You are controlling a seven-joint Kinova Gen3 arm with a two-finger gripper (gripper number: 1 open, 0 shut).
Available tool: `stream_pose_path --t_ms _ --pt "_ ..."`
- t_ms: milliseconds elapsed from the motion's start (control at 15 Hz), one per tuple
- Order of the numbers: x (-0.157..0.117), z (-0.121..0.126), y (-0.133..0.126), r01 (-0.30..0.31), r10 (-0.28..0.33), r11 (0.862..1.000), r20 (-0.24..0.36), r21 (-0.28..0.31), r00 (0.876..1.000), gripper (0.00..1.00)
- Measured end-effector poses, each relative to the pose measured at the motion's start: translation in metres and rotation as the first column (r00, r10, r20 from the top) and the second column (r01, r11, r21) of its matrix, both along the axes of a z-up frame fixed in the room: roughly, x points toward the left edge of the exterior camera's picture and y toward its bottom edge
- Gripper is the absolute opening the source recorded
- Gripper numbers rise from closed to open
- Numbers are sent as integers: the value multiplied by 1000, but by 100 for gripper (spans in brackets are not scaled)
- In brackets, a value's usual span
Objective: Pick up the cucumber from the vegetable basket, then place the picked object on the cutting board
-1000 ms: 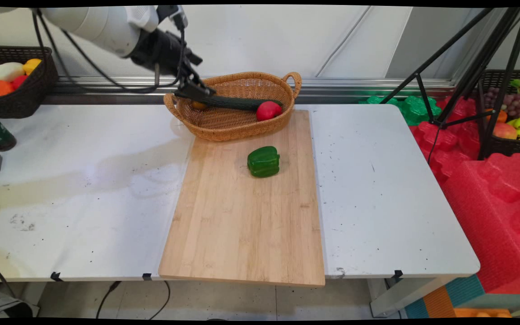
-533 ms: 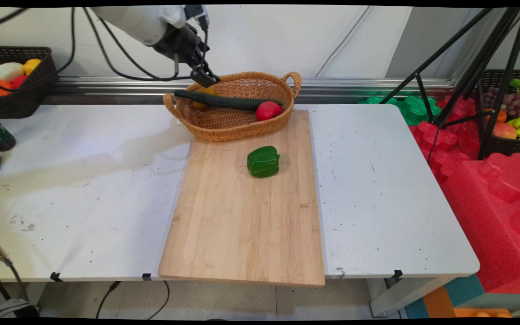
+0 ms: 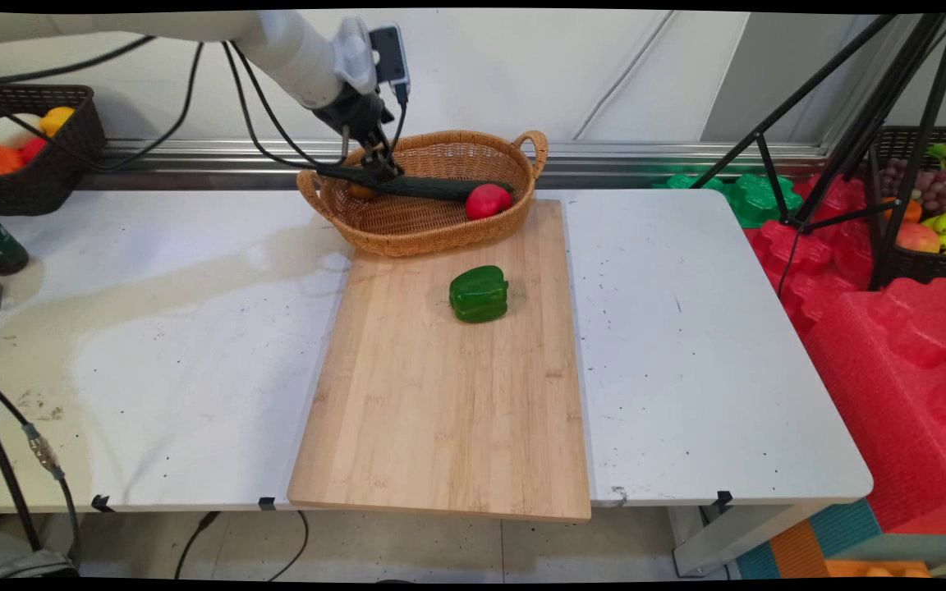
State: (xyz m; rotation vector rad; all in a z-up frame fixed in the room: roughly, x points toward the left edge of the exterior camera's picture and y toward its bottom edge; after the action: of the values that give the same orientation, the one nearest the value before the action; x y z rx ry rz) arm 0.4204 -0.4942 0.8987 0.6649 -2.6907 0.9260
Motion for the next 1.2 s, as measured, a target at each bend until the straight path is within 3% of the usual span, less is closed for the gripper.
stream_pose_path --t_ms 467,867,933,1200 --pt "1 -44 -34 50 -58 995 91 88 994 100" --pt "-1 -64 -51 82 -97 989 125 121 987 100" --pt "-2 -65 -52 87 -102 989 128 123 986 0" --pt "-5 -65 -53 104 -118 989 135 108 984 0"
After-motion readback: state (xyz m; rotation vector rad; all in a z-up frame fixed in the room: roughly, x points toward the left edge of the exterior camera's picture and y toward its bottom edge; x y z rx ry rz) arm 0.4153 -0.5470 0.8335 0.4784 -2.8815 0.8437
